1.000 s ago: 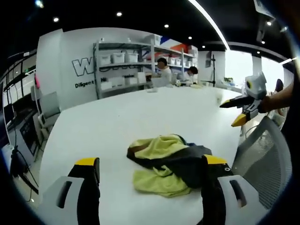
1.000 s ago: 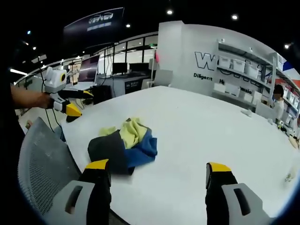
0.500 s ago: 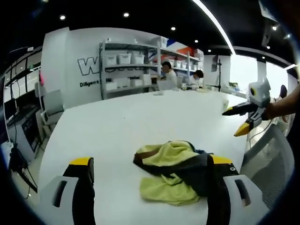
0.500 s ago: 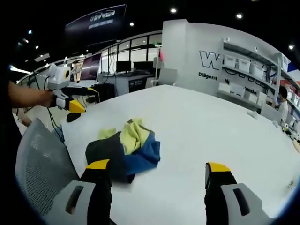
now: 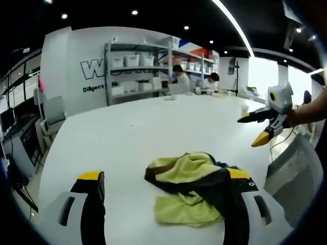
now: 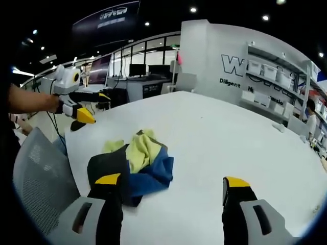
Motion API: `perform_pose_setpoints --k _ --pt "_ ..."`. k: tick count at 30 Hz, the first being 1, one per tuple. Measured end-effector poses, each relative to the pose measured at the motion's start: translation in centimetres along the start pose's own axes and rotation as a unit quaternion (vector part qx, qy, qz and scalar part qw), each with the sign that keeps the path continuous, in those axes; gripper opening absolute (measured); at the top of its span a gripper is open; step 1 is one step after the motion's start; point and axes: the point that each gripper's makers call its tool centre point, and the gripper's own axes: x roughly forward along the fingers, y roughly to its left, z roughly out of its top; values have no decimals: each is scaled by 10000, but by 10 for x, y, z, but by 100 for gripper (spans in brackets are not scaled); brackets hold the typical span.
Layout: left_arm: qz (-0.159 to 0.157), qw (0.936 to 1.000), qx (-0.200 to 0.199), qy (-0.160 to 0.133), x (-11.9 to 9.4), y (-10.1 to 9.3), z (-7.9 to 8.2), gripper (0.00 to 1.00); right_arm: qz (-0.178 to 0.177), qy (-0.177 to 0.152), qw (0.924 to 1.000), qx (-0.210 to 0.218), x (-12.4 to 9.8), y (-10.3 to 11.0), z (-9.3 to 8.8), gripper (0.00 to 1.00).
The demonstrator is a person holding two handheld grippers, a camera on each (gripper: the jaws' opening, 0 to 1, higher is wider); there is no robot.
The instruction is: Fold the garment on the visible template until the final outline fits inside the template.
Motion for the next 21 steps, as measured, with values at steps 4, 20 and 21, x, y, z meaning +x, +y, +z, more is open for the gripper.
perform_pose_setpoints --k 4,20,21 --pt "-20 9995 100 299 6 4 -14 81 28 10 10000 -82 7 -2 3 76" --pt "110 9986 -81 502 34 33 -29 61 128 80 9996 -244 30 -5 6 62" --pt "93 9984 -65 549 36 35 -31 60 140 99 9996 -244 32 -5 5 61"
